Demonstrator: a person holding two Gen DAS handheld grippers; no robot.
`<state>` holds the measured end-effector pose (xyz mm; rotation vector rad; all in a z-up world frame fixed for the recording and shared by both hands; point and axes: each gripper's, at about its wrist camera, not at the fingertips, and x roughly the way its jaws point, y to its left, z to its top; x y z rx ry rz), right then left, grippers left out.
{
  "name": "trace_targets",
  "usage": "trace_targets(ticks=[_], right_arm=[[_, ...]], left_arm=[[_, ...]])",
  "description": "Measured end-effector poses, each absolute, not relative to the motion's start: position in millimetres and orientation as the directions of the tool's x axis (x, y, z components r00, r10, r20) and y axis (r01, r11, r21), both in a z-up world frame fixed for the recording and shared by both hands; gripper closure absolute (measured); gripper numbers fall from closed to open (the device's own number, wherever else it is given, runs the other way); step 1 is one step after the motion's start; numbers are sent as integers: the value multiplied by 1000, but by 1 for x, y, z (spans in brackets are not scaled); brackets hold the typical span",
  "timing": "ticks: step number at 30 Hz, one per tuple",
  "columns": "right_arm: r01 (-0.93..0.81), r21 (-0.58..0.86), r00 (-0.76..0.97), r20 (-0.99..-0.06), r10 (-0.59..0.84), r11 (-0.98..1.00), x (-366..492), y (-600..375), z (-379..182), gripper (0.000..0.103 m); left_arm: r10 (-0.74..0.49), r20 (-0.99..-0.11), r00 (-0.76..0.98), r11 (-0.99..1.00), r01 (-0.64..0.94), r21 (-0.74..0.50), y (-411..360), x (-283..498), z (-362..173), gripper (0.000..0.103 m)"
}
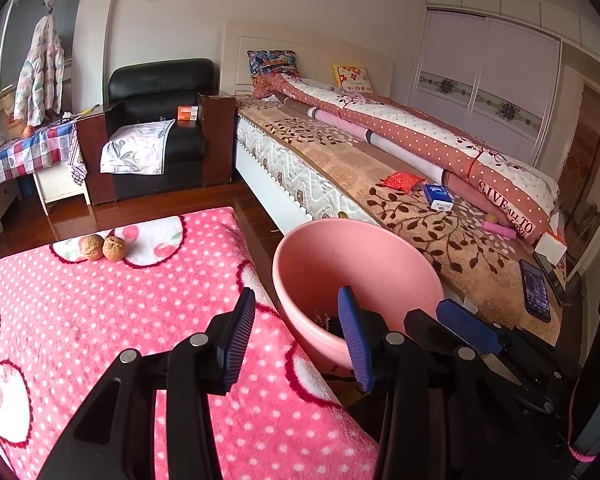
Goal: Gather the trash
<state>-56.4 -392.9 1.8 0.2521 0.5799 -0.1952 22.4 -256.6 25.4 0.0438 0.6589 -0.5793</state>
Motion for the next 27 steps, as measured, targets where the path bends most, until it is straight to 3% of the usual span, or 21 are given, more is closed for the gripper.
trace_targets(ticks=[27], right_arm=[[250, 178, 817, -567, -108, 952, -59, -387, 1, 70]], left_arm=[[-493, -588, 641, 843, 519, -141, -252, 18, 27, 60]])
